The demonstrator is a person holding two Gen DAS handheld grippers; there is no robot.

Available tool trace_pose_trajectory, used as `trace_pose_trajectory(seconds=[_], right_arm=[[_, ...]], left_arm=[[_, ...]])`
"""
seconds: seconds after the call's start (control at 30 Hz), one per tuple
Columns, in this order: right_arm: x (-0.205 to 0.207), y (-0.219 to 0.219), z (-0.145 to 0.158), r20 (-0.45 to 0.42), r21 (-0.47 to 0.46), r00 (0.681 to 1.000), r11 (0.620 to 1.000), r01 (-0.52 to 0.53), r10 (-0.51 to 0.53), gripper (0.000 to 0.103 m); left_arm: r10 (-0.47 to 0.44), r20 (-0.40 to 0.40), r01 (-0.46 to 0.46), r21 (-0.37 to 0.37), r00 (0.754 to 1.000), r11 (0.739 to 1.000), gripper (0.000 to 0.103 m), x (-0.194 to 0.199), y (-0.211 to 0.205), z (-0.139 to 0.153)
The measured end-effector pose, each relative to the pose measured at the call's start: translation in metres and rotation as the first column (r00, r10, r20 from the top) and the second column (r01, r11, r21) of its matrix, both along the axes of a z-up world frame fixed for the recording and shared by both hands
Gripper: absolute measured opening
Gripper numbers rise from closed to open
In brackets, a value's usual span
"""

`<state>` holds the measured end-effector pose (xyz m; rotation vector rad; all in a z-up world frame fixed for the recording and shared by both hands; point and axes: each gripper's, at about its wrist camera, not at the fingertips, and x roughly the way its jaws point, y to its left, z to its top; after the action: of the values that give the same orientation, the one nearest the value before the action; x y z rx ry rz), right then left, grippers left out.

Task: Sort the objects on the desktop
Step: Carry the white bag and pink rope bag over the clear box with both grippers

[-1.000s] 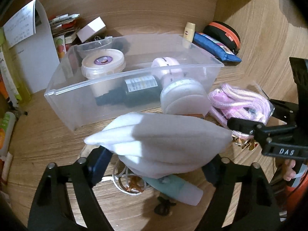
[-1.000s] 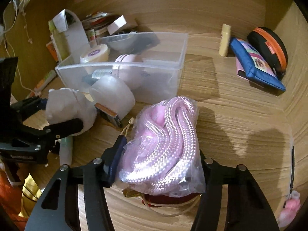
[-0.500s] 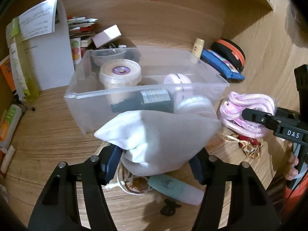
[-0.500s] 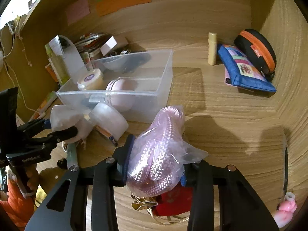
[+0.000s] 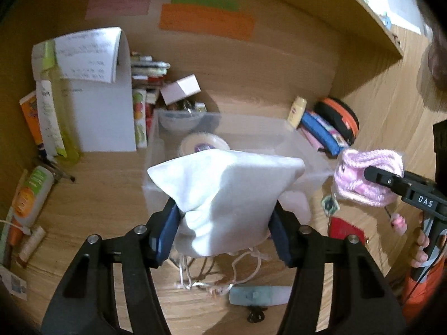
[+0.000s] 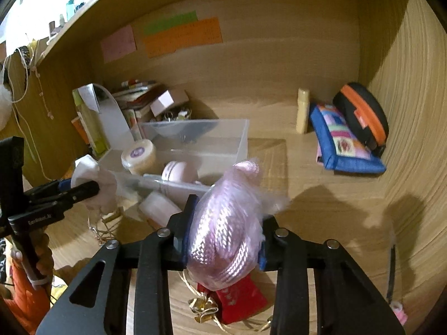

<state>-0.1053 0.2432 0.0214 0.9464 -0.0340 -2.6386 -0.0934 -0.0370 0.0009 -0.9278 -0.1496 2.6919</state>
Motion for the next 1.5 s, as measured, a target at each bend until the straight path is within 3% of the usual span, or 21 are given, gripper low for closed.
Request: trace_pose_trajectory(seconds=[0.47,0.77,1.0,1.17,1.5], right_arm=[[-0.013,-0.015,0.027,-0.071,0.014,0.997,1.000,-0.021,0.022,0.027],[-0.033,-0.027,0.040,-0.099,0.020,0.994,0.999,-0.042,0.044,0.026],[-0.066,-0.037,0.024,-0.052,0.020,0.997,0.998,-0.060,0.061,0.027],[-0.089,-0.052,0.003,-0.012,0.062,0.998,0.996,-0.061,0.062,0.027],[-0.114,-0.072,-0.023,0.023,0.129,0.998,0.989,-0.068,0.066,0.027]], left_arm=[[0.048,-0.069,-0.045,0.045,0.996,0.998,0.059,-0.020,-0.020,0.034],[0.061,-0.049,-0.059,0.034,0.997,0.998,0.059,-0.056,-0.016,0.030],[0.075,-0.005,-0.074,0.037,0.997,0.997,0.059,-0.083,-0.024,0.014],[0.078,-0.021,-0.079,-0.003,0.997,0.997,0.059,-0.091,-0.015,0.012],[0.081,0.050,-0.079,-0.041,0.995,0.996,0.060,-0.121,-0.009,0.002]])
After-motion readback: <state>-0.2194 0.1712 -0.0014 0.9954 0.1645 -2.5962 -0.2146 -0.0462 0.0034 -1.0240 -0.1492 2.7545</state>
